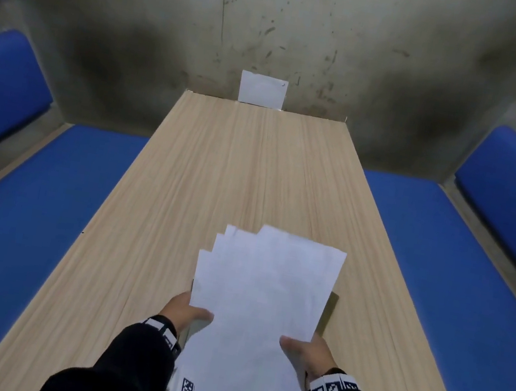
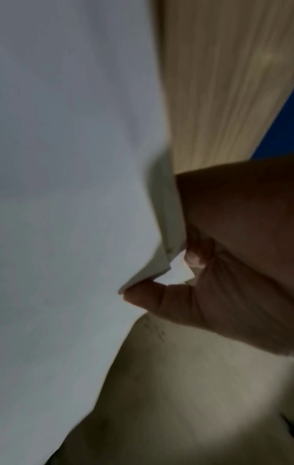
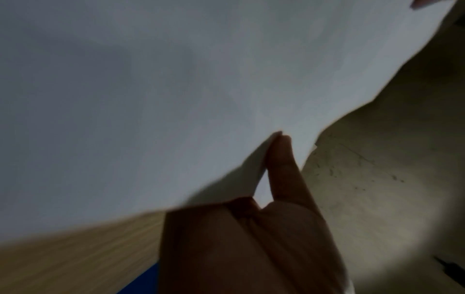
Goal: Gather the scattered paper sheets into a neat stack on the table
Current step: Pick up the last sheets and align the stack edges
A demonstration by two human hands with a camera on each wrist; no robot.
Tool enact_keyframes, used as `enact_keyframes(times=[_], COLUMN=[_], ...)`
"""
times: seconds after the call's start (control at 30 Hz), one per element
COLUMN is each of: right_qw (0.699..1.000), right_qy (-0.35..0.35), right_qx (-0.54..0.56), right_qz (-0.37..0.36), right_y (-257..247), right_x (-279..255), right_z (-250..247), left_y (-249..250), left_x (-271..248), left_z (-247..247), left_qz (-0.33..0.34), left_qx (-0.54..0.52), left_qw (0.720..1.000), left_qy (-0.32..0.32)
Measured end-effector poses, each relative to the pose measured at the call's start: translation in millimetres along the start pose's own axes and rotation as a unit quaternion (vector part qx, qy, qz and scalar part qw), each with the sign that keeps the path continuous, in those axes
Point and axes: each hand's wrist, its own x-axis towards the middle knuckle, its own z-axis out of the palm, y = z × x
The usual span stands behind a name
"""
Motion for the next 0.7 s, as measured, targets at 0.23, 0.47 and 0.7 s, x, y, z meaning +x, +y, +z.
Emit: enact_keyframes(times=[0.23,0.47,0.7], right_qw=[0.969,0.952,0.943], right_qy=[-0.041,-0.092,-0.086], right_qx=[0.069,0.026,0.011], right_qz=[-0.233,-0.291,-0.321], right_y=[-72,-90,-92], right_x=[-51,-73,-79], right_z=[3,0,14], left_y=[59,58,64], left_x=[-50,-68,-77], left_z=[-29,-41,-26], left_qz=[0.248,0.260,0.281], left_qx=[-0.119,-0.063,-0.083], left_qw=[0.961,0.963,0.955], left_qy=[-0.001,-0.035,-0.033])
